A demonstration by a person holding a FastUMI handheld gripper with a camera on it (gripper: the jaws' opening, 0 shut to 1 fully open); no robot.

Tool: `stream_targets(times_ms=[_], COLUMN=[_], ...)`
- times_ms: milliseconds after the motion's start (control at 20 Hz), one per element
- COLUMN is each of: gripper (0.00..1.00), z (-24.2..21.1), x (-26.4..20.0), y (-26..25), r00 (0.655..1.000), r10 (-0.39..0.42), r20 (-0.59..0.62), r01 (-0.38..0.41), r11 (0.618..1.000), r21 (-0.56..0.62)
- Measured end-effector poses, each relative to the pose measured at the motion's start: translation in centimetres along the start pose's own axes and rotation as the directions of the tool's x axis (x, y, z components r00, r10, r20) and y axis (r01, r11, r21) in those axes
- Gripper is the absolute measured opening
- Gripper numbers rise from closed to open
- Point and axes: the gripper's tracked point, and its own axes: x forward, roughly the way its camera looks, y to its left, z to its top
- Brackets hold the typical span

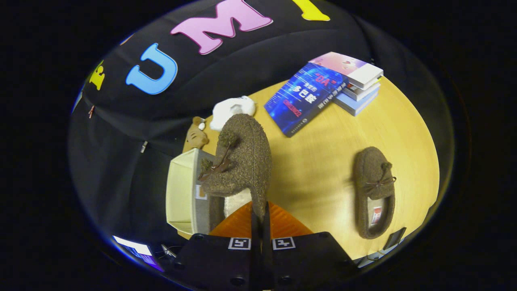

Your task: Open the storage box then place both shoes into the box .Put the left shoe in first, then the right shoe, with the right side of both shoes facing outward in a uniform manner.

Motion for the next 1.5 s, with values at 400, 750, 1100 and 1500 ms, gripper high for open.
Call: stream_targets(times_ms=[400,750,1100,1500], gripper=[0.05,0.05,0.05,0.72], z=[-1.2,-6.2,-10.4,-11.6], x=[4.6,12.0,18.3,19.8], y=[13.9,18.3,19.6,20.9], r00=[0.991,0.988,0.979,0.970], r10=[0.125,0.068,0.017,0.064], r20=[-0.054,-0.140,-0.205,-0.233], r01=[-0.128,-0.080,-0.042,-0.088], r11=[0.991,0.993,0.992,0.992], r21=[-0.048,-0.083,-0.117,-0.095])
